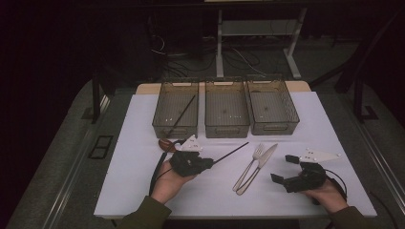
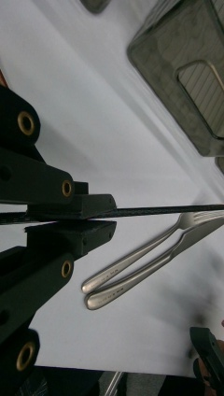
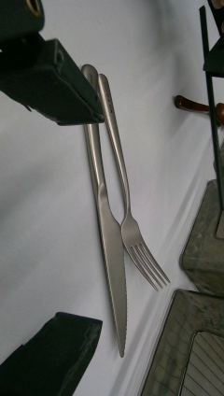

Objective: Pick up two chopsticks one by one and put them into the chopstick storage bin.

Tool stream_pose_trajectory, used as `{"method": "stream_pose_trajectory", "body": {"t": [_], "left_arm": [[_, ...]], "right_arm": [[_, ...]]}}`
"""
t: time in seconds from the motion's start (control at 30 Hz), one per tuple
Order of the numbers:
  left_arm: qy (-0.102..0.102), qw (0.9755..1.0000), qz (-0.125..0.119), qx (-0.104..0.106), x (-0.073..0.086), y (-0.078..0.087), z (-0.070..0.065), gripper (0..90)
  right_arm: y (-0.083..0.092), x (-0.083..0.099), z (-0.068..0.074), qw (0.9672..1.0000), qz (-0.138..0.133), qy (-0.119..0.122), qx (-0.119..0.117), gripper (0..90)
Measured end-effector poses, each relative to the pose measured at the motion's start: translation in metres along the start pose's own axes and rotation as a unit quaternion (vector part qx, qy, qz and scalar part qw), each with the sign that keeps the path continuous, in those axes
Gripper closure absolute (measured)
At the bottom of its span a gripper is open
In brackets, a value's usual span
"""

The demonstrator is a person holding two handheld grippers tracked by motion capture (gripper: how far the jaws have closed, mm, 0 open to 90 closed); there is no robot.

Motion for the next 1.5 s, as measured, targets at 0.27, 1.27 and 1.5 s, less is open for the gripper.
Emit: {"method": "stream_pose_trajectory", "body": {"t": [0.27, 1.27, 1.5], "left_arm": [[-0.006, 1.0000, -0.002, -0.001, -0.007, 0.009, 0.007, 85.2], [-0.006, 0.9989, -0.025, -0.040, -0.046, 0.031, 0.058, 85.1], [0.002, 0.9988, -0.028, -0.039, -0.055, 0.034, 0.069, 85.1]], "right_arm": [[0.000, 0.000, 0.000, 1.0000, 0.001, -0.001, 0.000, 2.2], [0.000, 0.000, -0.002, 1.0000, 0.002, 0.001, 0.005, 2.2], [0.001, 0.000, -0.001, 1.0000, 0.003, -0.003, 0.003, 2.2]]}}
Point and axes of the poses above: each handheld gripper's, and its own axes: y roughly backward along the jaws, x roughly out of its underside, z roughly to its left, the point moved 3 cm from there along -y, roughly forward along the jaws, and after that the axes turned 6 degrees about -z, right-handed, at the moved point
